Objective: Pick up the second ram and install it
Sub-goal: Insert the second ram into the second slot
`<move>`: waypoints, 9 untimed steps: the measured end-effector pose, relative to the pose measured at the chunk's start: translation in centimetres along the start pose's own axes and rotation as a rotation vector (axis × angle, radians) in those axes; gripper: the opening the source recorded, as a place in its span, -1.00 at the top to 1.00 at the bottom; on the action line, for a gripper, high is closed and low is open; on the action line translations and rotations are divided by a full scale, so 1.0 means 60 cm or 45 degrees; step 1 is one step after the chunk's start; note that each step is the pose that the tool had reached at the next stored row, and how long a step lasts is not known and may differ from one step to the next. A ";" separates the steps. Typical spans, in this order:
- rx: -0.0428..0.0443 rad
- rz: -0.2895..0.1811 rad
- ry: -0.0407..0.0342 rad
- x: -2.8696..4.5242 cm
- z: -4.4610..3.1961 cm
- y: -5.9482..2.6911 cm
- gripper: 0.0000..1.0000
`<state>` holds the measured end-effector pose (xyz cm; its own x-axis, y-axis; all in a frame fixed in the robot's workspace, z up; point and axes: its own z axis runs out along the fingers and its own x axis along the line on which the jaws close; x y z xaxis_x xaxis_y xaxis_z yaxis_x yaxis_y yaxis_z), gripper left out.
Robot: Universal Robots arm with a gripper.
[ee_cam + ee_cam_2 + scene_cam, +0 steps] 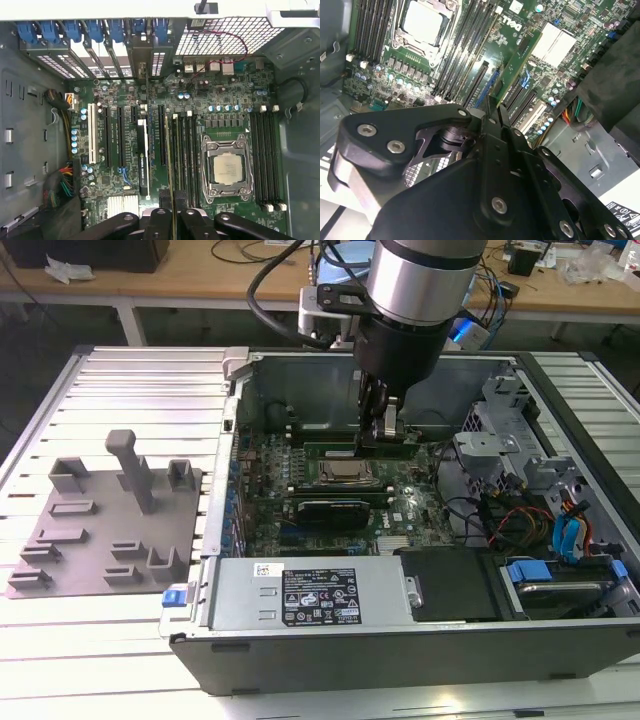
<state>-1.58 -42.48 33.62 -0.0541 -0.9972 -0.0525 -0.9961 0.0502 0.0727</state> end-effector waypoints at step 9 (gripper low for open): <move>0.000 0.000 -0.0008 0.001 0.009 0.001 0.78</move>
<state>-1.66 -42.49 33.09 -0.0540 -0.9971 -0.0531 -0.9961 0.0501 0.0728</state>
